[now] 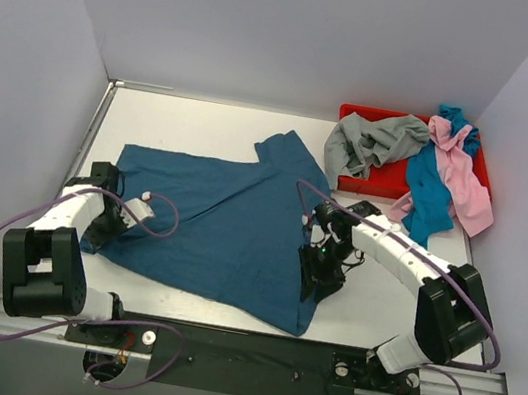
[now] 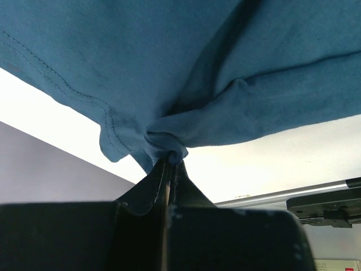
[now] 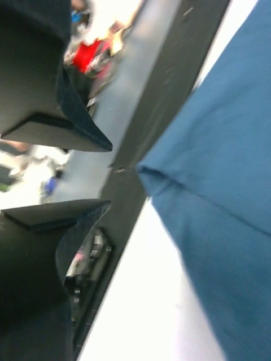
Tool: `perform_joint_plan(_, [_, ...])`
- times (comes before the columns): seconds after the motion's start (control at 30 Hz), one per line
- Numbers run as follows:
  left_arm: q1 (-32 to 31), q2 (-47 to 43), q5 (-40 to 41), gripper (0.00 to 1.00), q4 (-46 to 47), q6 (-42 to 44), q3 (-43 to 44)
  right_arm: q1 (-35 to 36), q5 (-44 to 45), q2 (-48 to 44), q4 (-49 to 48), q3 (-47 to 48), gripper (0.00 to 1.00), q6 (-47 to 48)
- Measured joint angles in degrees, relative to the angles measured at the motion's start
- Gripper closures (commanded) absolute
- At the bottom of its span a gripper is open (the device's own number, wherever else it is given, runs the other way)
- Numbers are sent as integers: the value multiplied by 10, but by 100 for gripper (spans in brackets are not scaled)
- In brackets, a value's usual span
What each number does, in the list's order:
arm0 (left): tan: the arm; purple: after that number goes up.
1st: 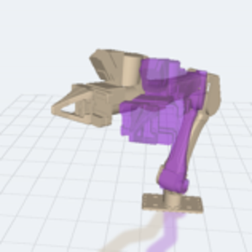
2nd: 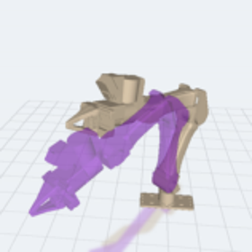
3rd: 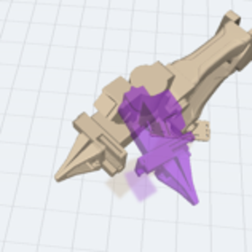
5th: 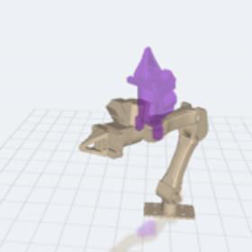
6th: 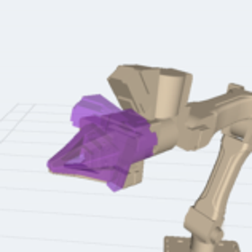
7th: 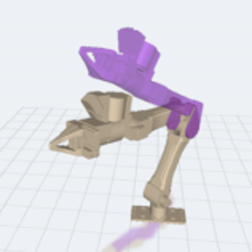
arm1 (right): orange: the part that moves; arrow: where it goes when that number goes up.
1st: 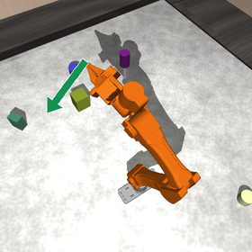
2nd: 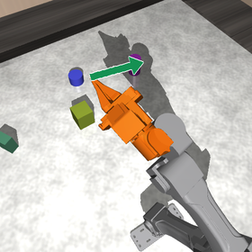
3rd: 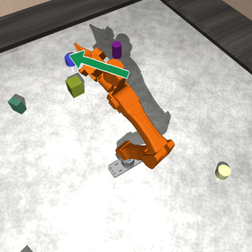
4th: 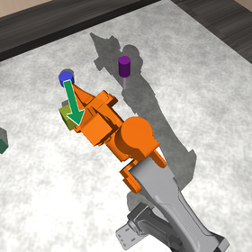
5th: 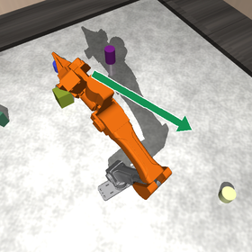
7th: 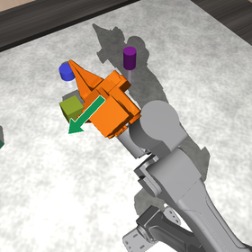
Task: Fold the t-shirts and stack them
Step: Flatten out the tshirt
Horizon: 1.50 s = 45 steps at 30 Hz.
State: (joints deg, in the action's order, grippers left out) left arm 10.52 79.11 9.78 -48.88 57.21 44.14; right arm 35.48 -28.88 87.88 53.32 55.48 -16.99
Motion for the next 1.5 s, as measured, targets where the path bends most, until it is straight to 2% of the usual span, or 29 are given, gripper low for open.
perform_joint_plan(0.17, [-7,-6,3,100,-6,0,0,-50,31,17,-119,15,70,-31])
perform_joint_plan(0.27, [-11,-6,3,100,-8,0,2,-52,42,51,-165,15,70,-39])
perform_joint_plan(0.37, [-11,-6,4,100,-12,0,11,-51,43,80,-198,15,70,-39])
perform_joint_plan(0.53, [-11,-6,4,100,-13,0,23,-50,52,116,-227,15,64,-39])
perform_joint_plan(0.63, [-11,-6,4,100,-16,0,23,-47,56,125,-232,15,66,-38])
perform_joint_plan(0.7, [-11,-6,4,100,-16,0,23,-45,54,125,-233,15,74,-38])
perform_joint_plan(0.8, [-11,-6,4,100,-17,0,23,-39,45,125,-242,14,79,-38])
perform_joint_plan(1.03, [-11,-6,5,100,-20,0,28,-32,29,125,-248,9,100,-38])
perform_joint_plan(1.3, [-11,-6,7,100,-26,0,39,-32,40,89,-197,20,100,-18])
perform_joint_plan(1.5, [-16,-3,-9,100,-34,-2,106,-54,67,14,-147,125,100,38])
